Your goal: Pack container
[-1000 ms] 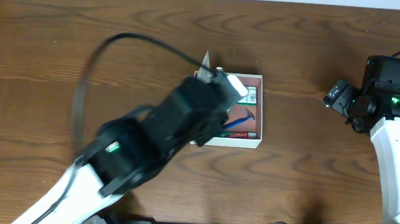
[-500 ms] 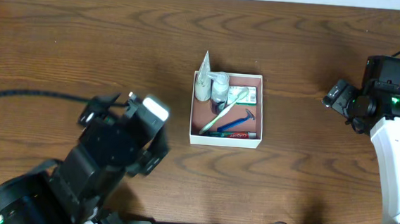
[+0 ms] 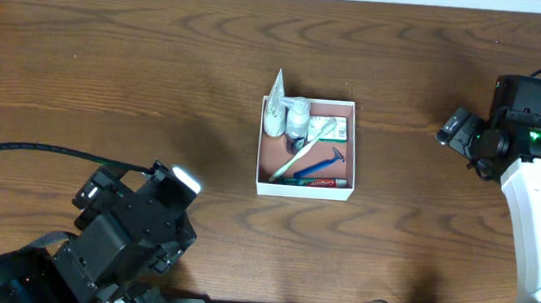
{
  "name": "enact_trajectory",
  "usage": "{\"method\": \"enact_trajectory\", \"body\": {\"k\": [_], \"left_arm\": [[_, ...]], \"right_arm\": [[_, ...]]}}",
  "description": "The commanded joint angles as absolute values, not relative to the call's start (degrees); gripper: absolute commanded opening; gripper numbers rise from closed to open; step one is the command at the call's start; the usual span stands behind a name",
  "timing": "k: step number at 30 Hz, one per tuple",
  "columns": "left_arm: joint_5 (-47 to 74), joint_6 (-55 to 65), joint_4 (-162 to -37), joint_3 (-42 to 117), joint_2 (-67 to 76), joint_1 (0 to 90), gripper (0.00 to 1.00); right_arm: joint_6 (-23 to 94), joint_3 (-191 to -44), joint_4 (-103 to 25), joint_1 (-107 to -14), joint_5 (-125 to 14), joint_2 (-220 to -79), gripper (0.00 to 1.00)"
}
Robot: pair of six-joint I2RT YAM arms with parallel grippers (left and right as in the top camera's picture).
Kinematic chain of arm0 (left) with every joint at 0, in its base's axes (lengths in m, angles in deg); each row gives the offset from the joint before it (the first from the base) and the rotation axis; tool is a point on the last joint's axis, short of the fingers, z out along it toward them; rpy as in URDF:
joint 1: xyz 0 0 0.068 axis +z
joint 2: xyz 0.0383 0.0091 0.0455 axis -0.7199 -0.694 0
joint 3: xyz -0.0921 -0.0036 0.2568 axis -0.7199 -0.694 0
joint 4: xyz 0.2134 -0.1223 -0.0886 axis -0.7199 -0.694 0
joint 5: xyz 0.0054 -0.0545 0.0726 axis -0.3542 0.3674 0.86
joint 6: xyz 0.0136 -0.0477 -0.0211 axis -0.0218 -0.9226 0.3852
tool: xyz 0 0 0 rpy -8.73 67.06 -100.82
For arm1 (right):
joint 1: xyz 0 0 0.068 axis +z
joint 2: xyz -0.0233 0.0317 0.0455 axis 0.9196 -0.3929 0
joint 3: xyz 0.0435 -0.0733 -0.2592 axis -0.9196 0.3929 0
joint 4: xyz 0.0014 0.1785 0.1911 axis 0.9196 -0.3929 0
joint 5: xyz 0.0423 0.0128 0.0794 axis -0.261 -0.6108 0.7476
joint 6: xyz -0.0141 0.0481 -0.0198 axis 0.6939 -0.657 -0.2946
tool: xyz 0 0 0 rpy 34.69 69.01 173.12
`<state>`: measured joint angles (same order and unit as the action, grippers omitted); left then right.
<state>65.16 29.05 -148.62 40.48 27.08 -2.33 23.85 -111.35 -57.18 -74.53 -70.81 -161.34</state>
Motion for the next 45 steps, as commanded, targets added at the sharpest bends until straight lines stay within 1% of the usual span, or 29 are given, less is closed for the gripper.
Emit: {"method": "enact_trajectory", "body": {"k": [1, 5, 10, 21, 26, 30, 33, 37, 41, 45], "left_arm": [[63.9, 22.2, -148.9, 40.5, 27.0, -2.1, 0.98], [63.9, 13.1, -147.6, 38.6, 27.1, -2.1, 0.98], [64.0, 12.6, -136.6, 30.4, 30.8, -1.3, 0.98], [63.9, 12.6, -97.5, -0.8, 50.3, 9.6, 0.98], [63.8, 12.6, -76.1, -14.2, 58.0, 13.1, 0.98], [59.1, 15.6, -58.2, -24.4, 63.1, 16.1, 0.98], [54.2, 17.4, -48.1, -30.1, 65.5, 19.1, 0.98], [48.2, 17.9, -42.3, -34.2, 67.0, 23.9, 0.98], [42.8, 19.8, -41.9, -36.1, 68.0, 28.2, 0.98], [40.9, 23.8, -42.0, -37.6, 69.7, 29.9, 0.98]], "right_arm": [[23.5, -112.1, -57.1, -74.8, -71.2, -160.4, 0.99], [23.5, -112.1, -57.1, -74.8, -71.2, -160.4, 0.99], [23.5, -112.1, -57.1, -74.8, -71.2, -160.4, 0.99], [23.5, -112.1, -57.1, -74.8, -71.2, -160.4, 0.99], [23.5, -112.1, -57.1, -74.8, -71.2, -160.4, 0.99], [23.5, -112.1, -57.1, -74.8, -71.2, -160.4, 0.99], [23.5, -112.1, -57.1, -74.8, -71.2, -160.4, 0.99], [23.5, -112.1, -57.1, -74.8, -71.2, -160.4, 0.99], [23.5, -112.1, -57.1, -74.8, -71.2, -160.4, 0.99], [23.5, -112.1, -57.1, -74.8, -71.2, -160.4, 0.99]]}}
